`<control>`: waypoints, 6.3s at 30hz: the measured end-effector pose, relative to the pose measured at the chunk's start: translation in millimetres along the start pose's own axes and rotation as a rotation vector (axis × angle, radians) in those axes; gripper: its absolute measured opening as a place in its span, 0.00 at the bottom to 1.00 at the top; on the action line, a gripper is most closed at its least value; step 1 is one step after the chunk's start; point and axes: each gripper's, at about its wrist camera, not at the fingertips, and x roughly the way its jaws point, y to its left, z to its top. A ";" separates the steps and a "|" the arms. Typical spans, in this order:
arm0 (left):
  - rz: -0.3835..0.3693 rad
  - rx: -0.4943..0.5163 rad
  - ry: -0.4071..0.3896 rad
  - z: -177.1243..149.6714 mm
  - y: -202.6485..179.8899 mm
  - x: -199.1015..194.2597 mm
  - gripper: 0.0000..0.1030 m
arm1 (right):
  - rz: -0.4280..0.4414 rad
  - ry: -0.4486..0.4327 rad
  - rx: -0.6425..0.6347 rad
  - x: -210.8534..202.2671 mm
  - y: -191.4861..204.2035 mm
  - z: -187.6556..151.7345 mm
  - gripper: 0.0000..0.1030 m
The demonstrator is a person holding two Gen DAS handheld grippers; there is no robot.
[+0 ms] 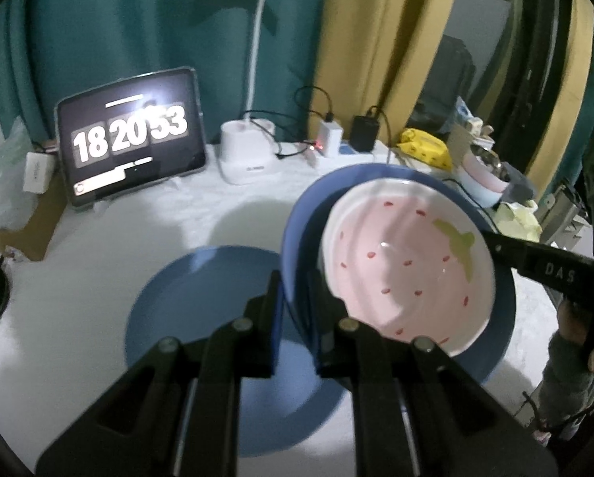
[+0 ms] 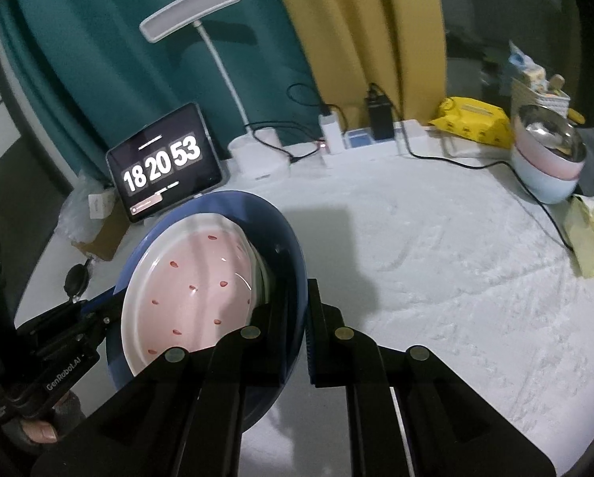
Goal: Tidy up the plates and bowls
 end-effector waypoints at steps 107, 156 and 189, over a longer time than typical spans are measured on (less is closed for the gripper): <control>0.210 0.005 -0.226 -30.0 -71.8 -116.6 0.83 | -0.179 -0.174 -0.141 -92.2 12.5 -35.3 0.51; 0.269 -0.005 -0.610 -53.4 -90.6 -292.9 0.83 | -0.190 -0.584 -0.187 -302.7 55.0 -84.8 0.57; 0.283 -0.010 -0.603 -54.6 -93.9 -291.1 0.83 | -0.174 -0.575 -0.169 -302.8 52.9 -82.9 0.58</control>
